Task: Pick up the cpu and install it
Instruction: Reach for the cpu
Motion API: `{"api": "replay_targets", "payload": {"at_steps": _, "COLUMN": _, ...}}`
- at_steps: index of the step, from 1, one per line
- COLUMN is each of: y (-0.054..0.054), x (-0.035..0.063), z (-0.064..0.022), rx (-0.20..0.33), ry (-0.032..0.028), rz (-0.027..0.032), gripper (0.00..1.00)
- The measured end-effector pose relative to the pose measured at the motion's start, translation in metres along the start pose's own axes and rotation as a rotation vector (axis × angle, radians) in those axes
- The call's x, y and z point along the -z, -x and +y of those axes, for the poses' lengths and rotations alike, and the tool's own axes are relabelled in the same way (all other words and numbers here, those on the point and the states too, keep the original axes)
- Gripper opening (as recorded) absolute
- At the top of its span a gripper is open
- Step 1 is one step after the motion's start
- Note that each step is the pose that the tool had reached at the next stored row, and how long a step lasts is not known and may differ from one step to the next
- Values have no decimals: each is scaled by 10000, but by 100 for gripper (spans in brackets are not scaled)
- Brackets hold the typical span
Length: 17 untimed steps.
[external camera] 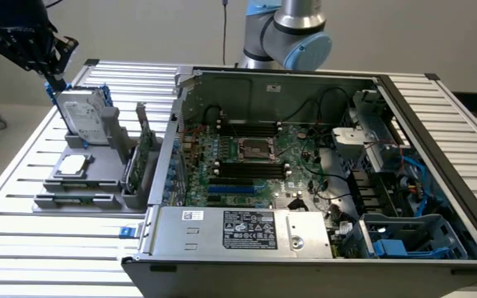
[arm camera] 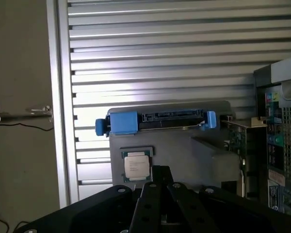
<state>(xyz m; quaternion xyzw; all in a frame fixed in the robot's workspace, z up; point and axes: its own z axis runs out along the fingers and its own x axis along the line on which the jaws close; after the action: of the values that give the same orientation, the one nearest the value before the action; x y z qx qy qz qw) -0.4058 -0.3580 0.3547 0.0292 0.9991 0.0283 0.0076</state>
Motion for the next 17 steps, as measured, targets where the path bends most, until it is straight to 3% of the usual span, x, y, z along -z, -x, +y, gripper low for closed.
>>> {"api": "replay_targets", "payload": {"at_steps": 5, "y": -69, "x": -51, "z": -7, "rx": 243, "ry": 5, "rz": 14, "gripper": 11}}
{"api": "replay_targets", "payload": {"at_steps": 8, "y": -73, "x": -57, "z": -8, "rx": 516, "ry": 4, "rz": 115, "gripper": 11}}
{"api": "replay_targets", "payload": {"at_steps": 11, "y": -75, "x": -58, "z": -8, "rx": 723, "ry": -4, "rz": 309, "gripper": 11}}
{"api": "replay_targets", "payload": {"at_steps": 15, "y": -79, "x": -60, "z": -7, "rx": 941, "ry": -216, "rz": 641, "gripper": 11}}
{"api": "replay_targets", "payload": {"at_steps": 17, "y": -82, "x": -61, "z": -7, "rx": 1083, "ry": -336, "rz": 747, "gripper": 11}}
